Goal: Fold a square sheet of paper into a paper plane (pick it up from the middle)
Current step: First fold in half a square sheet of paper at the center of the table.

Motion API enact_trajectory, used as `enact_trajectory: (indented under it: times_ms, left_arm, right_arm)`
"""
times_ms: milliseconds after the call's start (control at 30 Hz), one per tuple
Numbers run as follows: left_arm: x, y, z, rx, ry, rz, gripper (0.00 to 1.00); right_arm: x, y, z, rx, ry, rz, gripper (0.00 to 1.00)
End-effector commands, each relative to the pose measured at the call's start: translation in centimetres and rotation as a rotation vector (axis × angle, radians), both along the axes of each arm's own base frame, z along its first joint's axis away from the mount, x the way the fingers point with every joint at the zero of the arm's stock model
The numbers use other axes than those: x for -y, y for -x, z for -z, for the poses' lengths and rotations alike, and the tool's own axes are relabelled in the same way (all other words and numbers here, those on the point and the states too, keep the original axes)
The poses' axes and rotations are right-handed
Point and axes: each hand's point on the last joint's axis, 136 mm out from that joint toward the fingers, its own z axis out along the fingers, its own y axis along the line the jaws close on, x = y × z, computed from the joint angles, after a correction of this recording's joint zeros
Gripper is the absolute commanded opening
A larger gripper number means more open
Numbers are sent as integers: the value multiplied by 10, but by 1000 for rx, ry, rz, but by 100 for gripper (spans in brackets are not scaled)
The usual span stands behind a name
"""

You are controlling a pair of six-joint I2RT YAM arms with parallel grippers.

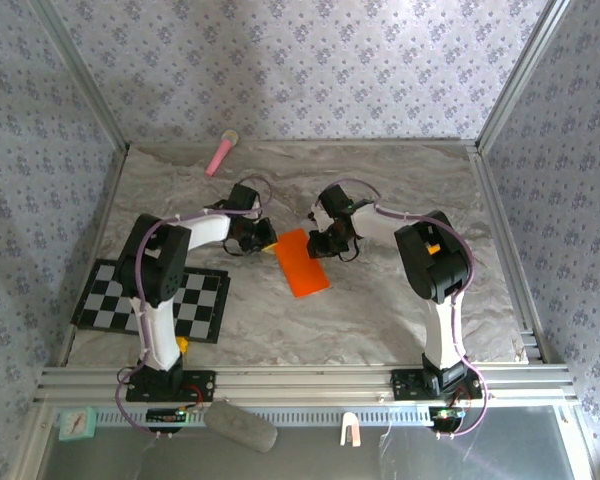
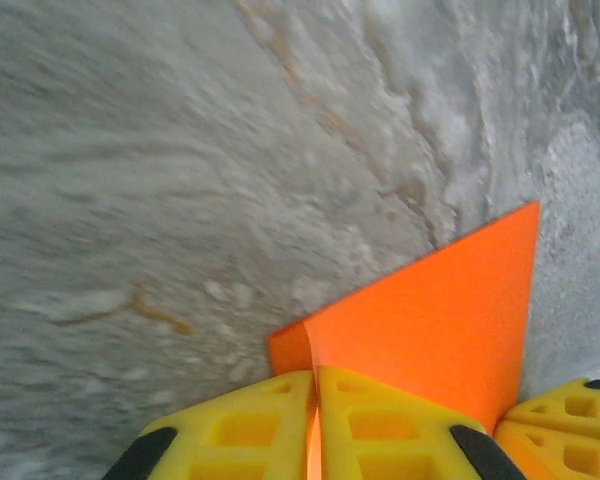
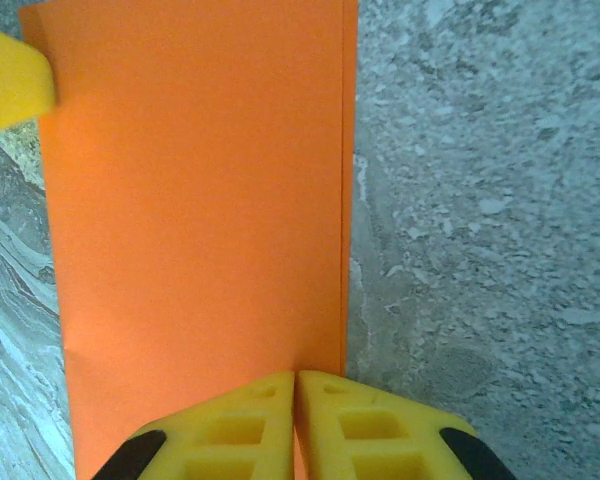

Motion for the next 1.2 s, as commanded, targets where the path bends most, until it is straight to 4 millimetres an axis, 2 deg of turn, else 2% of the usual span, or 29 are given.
enact_trajectory:
  times_ms: [0, 167, 267, 333, 467, 600, 733, 833, 967, 1067, 1167]
  left_arm:
    - [-43, -10, 11, -1, -144, -33, 12]
    - [-30, -17, -30, 78, -80, 26, 13]
    - [-14, -13, -52, 113, -9, 51, 14]
    - [0, -7, -60, 119, 52, 67, 14]
    - [21, 7, -50, 77, 118, 84, 14]
    - [22, 14, -26, 37, 87, 76, 12]
    - [21, 16, -13, 16, 78, 61, 10]
    - [19, 20, -1, -10, 60, 57, 8]
    - [12, 27, 15, -51, 14, 43, 6]
    - [8, 29, 20, -58, -7, 36, 5]
    - [7, 30, 22, -61, -14, 34, 5]
  right_arm:
    - [50, 32, 62, -143, 242, 13, 12]
    - [48, 30, 60, -137, 236, 4, 12]
    - [43, 28, 56, -130, 219, -13, 12]
    - [40, 25, 53, -120, 203, -27, 12]
    - [32, 21, 46, -104, 166, -63, 12]
    - [20, 16, 34, -74, 97, -103, 12]
    - [8, 11, 18, -51, 49, -128, 12]
    - [1, 5, 2, -34, 5, -121, 13]
    - [-7, -1, -34, -19, -57, -22, 19]
    - [-13, 3, -57, 8, -87, 42, 23]
    - [-25, 19, -62, 1, -102, 73, 21]
